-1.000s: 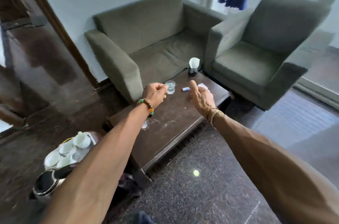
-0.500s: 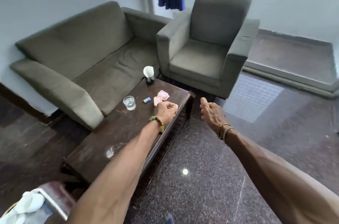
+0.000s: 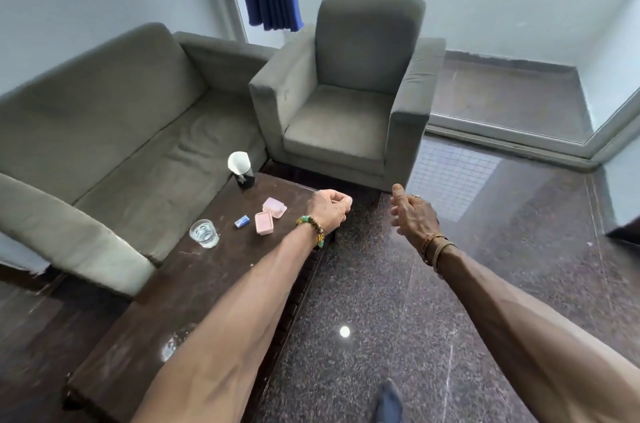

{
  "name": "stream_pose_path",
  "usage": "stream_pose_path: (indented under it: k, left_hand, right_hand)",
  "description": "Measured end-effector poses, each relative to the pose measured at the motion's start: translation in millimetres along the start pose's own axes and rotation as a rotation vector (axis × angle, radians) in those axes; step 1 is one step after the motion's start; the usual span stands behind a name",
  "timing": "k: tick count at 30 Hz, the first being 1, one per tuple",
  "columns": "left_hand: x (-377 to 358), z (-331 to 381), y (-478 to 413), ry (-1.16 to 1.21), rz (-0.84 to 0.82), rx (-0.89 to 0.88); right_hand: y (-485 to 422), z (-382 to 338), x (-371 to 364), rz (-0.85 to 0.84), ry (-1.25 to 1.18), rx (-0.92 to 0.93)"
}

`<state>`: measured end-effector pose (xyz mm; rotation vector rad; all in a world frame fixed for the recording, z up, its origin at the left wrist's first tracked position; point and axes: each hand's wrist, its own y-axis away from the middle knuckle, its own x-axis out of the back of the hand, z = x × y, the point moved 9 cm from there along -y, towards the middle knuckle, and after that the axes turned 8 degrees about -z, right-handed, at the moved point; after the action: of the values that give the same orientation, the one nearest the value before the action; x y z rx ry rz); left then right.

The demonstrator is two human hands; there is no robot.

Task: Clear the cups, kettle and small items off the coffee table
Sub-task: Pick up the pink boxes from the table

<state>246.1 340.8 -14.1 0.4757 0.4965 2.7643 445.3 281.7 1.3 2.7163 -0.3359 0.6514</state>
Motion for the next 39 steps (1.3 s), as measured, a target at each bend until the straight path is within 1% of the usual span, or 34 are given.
stream_pose_path:
  k: [4, 7, 11, 15, 19, 24, 26, 29, 30, 33, 34, 39]
  left_hand:
    - [-11, 2, -39, -0.013, 0.042, 0.041]
    - [-12, 13, -68, -0.002, 0.066, 0.045]
    - [13, 42, -97, 0.02, 0.146, 0.047]
    - [41, 54, -124, 0.044, 0.193, 0.034]
    - [64, 36, -151, 0.04, 0.21, 0.08]
    - [97, 6, -201, 0.067, 0.202, 0.143]
    - [115, 5, -220, 0.115, 0.22, 0.148]
    - [137, 11, -242, 0.154, 0.223, 0.147]
    - [147, 14, -248, 0.158, 0.229, 0.149]
    - [184, 25, -262, 0.161, 0.264, 0.132]
    - [198, 27, -266, 0.163, 0.28, 0.128]
    - [263, 6, -276, 0.22, 0.395, 0.199]
  right_hand:
    - [-46, 13, 6, -0.066, 0.034, -0.004]
    - [-83, 9, 18, -0.076, 0.088, 0.001]
    - [-136, -23, 29, -0.077, 0.071, 0.038]
    - [-177, -53, 19, -0.096, 0.045, 0.086]
    - [-201, -60, -19, -0.165, 0.046, 0.067]
    - [-242, -59, -70, -0.26, 0.082, -0.001]
    - [-262, -76, -90, -0.343, 0.114, -0.004]
    - [-289, -113, -120, -0.496, 0.224, 0.078]
    - [-299, -124, -127, -0.495, 0.216, 0.091]
    - [-331, -150, -141, -0.377, 0.119, 0.046]
    - [-339, -161, -151, -0.372, 0.116, 0.05]
    - [-369, -203, -216, -0.474, 0.115, 0.079]
